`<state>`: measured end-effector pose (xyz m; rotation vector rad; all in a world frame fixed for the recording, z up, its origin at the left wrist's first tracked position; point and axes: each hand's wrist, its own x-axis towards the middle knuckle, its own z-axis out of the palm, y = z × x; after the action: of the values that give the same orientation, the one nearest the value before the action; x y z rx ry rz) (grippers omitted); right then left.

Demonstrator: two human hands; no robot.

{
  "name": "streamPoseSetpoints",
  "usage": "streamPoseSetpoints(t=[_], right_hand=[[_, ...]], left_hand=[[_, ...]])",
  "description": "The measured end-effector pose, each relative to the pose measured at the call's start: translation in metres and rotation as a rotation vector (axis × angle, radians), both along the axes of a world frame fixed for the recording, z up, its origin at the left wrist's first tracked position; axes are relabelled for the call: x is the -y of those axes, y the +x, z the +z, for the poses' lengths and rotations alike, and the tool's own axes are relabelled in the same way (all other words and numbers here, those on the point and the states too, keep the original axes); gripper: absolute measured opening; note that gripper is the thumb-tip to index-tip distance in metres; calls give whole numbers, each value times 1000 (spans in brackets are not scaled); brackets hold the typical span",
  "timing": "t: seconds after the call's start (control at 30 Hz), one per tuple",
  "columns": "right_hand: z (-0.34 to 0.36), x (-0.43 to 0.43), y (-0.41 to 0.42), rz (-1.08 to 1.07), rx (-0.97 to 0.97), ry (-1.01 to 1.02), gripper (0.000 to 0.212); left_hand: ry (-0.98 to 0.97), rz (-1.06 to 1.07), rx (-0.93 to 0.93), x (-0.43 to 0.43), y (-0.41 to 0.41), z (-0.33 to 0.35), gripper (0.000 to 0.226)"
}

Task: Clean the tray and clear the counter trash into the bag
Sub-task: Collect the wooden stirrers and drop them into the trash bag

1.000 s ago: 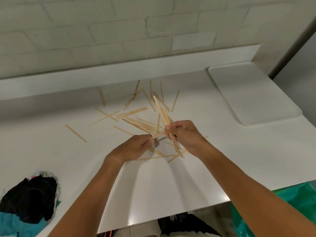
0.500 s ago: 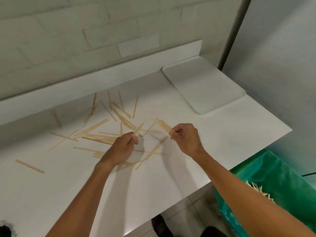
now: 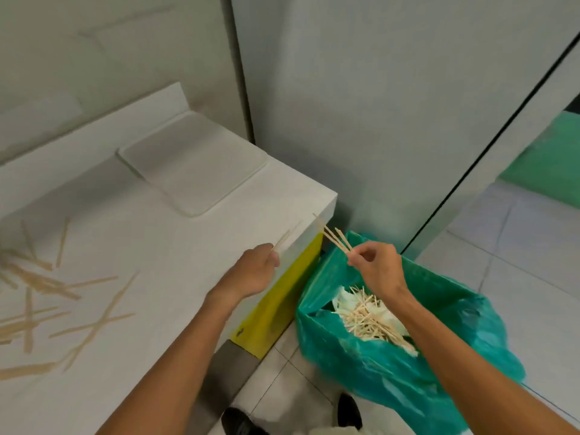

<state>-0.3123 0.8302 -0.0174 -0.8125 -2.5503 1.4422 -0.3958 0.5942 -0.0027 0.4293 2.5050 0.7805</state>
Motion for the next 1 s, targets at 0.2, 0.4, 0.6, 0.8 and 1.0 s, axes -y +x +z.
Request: streamPoseSetpoints(t=[0.2,0.4,0.6,0.8,1.0], right_hand=[[-18,-96,59,-113,93,39,19],[-28,-148,80,-84,182,50,21],[-33,-158,84,26,223,86,37],[-21,-129,56,155,133,87,35],[4,-65,11,326,-22,106,30]], left_hand=[[-177,-226,82,-135,18,-34,24],[-82,-170,123,-205,31,-62,27],[38,-64,102,-199,46,-76,56],[144,-21,-18,-160,49,-60,47],[306,162,-166,-99,49,-27,41]])
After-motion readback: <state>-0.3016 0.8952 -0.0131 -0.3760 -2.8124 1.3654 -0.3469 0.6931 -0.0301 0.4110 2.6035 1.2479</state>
